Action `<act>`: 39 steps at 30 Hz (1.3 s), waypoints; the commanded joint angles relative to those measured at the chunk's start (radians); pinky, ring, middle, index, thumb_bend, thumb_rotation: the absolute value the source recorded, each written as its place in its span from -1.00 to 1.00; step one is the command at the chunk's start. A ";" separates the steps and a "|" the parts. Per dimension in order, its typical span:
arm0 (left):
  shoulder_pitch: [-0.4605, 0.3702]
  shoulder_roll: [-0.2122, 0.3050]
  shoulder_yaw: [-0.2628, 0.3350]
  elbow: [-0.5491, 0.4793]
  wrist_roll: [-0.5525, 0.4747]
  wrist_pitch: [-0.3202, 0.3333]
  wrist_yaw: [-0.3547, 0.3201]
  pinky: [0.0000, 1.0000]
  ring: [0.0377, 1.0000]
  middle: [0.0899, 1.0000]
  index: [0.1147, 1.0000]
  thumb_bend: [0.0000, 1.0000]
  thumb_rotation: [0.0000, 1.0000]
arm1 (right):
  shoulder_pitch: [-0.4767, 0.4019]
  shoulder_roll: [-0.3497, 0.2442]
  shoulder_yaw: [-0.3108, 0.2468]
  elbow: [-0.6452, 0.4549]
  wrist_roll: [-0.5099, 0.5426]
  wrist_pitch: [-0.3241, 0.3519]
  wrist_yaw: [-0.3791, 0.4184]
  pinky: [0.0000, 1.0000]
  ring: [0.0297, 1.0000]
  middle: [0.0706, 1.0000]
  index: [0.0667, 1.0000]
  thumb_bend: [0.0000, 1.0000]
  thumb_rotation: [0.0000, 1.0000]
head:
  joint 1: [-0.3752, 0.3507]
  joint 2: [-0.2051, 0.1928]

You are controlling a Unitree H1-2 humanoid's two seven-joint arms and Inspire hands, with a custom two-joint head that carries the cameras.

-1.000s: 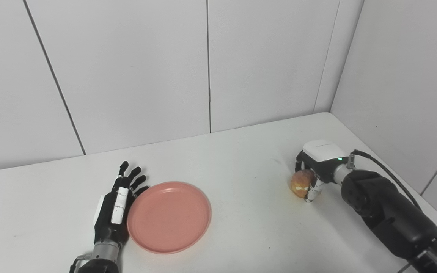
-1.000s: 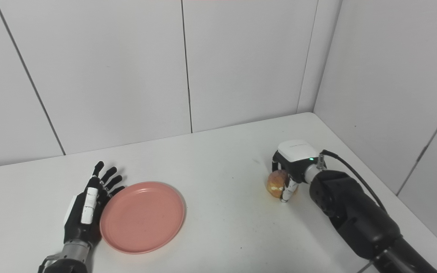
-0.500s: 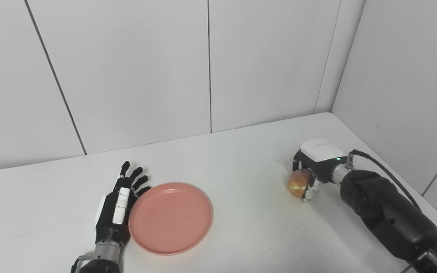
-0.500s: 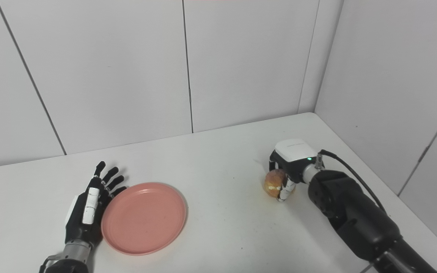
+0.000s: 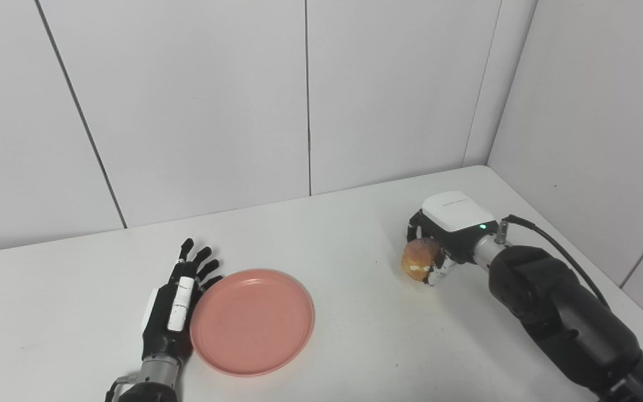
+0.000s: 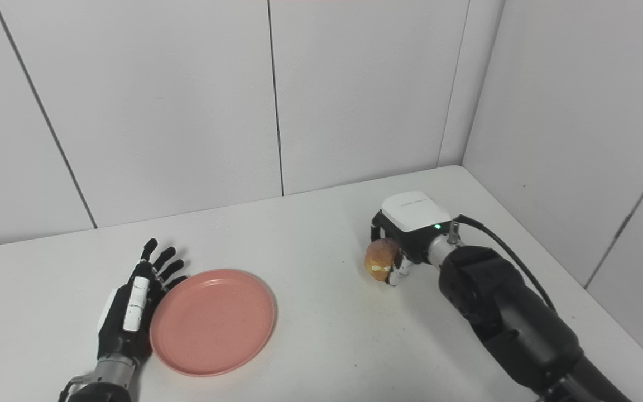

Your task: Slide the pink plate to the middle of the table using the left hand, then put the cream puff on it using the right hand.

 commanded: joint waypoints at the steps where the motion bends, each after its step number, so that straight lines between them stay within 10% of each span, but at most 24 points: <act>1: 0.069 -0.018 -0.009 0.029 0.005 0.000 0.003 0.56 0.73 0.82 1.00 0.76 0.68 | -0.038 0.001 -0.040 -0.046 -0.016 -0.002 -0.061 -0.42 -0.29 -0.19 -0.08 0.06 -1.00 | 0.010 0.001; 39: 0.095 -0.111 -0.072 -0.046 0.120 0.068 0.132 0.46 0.64 0.73 1.00 0.70 0.74 | -0.144 0.188 -0.004 -0.143 0.091 0.014 0.019 -0.39 -0.26 -0.11 -0.11 0.06 -1.00 | 0.345 0.043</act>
